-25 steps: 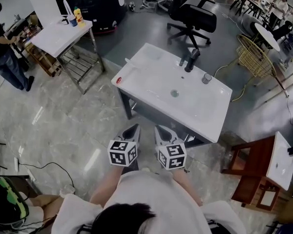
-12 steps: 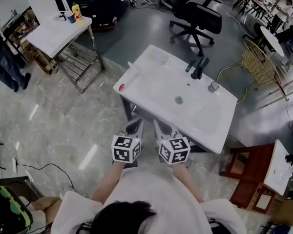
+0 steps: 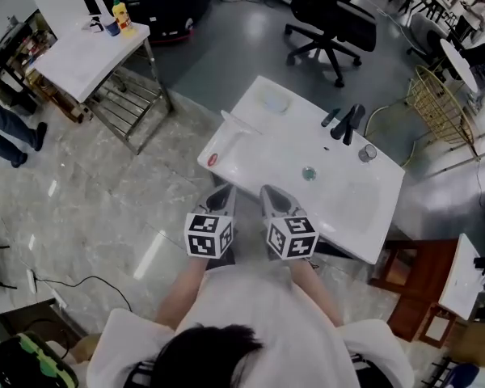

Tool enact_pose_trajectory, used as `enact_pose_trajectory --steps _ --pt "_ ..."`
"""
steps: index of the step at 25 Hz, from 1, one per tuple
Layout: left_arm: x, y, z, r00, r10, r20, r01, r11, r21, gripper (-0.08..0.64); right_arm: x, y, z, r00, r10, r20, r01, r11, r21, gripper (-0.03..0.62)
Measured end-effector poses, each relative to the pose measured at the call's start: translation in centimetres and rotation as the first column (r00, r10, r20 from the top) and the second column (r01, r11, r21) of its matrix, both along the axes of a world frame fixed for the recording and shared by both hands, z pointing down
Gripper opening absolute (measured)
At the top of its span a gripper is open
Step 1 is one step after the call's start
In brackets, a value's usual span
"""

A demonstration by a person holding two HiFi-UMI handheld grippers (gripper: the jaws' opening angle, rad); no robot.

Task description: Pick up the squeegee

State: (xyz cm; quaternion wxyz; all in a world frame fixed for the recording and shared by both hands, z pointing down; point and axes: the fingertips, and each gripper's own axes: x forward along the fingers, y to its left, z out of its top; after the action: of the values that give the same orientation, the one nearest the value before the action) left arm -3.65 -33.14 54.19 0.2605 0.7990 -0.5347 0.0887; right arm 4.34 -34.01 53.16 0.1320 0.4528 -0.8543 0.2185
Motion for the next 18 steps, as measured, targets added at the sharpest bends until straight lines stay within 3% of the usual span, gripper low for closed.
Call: enact_pose_trajectory --steps 18 --pt "-8.2 -10.0 1.2 0.999 -0.032 -0.041 0.030 0.998 -0.054 0.026 -6.6 -8.3 3.0 0.995 0.087 0.057 -0.076 0.981 -0.181 0.023"
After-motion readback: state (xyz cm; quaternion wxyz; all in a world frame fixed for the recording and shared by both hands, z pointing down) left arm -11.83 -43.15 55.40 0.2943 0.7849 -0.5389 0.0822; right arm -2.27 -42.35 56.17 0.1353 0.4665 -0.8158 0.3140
